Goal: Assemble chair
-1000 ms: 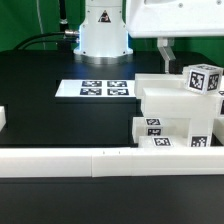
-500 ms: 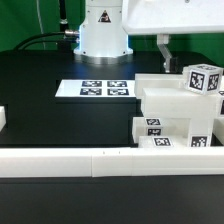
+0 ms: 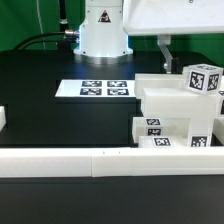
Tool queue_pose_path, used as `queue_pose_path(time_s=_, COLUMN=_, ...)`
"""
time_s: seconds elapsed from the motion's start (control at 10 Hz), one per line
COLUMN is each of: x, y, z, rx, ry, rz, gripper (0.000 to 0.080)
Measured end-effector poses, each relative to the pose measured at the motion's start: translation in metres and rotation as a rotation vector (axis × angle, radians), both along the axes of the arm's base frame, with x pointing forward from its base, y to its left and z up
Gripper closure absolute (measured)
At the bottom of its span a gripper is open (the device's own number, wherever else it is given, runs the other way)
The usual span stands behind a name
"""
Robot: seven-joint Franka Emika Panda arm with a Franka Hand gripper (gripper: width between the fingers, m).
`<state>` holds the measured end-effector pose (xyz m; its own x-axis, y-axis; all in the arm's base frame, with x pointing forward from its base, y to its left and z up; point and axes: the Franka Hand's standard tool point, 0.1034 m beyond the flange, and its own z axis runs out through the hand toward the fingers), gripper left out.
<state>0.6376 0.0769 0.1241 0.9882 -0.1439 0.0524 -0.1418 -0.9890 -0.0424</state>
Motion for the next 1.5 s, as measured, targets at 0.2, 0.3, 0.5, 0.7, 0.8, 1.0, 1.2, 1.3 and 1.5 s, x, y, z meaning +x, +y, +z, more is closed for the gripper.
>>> queue_pose_path(time_s=0.2, x=-0.004, y=0.005, z=-0.001, rx=0.004, ry=0.149, rz=0.005, gripper=0.0151)
queue_pose_path(time_s=0.3, x=0.001, y=0.008, z=0.001, rx=0.003, ry=0.163, rz=-0.014, gripper=0.0151)
queue_pose_path(time_s=0.5, x=0.002, y=0.006, z=-0.001, rx=-0.001, ry=0.146, rz=0.051, gripper=0.0151)
queue_pose_path(time_s=0.7, x=0.006, y=0.008, z=0.000, rx=-0.029, ry=0.118, rz=0.309, gripper=0.0151)
queue_pose_path(time_s=0.8, x=0.006, y=0.008, z=0.000, rx=-0.037, ry=0.117, rz=0.400, gripper=0.0151)
queue_pose_path(time_s=1.0, x=0.009, y=0.000, z=0.001, rx=-0.053, ry=0.111, rz=0.611, gripper=0.0151)
queue_pose_path(time_s=1.2, x=0.012, y=-0.005, z=0.001, rx=-0.074, ry=0.101, rz=0.697, gripper=0.0151)
queue_pose_path(time_s=1.3, x=0.012, y=-0.005, z=0.001, rx=-0.074, ry=0.101, rz=0.695, gripper=0.0151)
queue_pose_path(time_s=1.5, x=0.012, y=-0.005, z=0.001, rx=-0.074, ry=0.101, rz=0.695, gripper=0.0406)
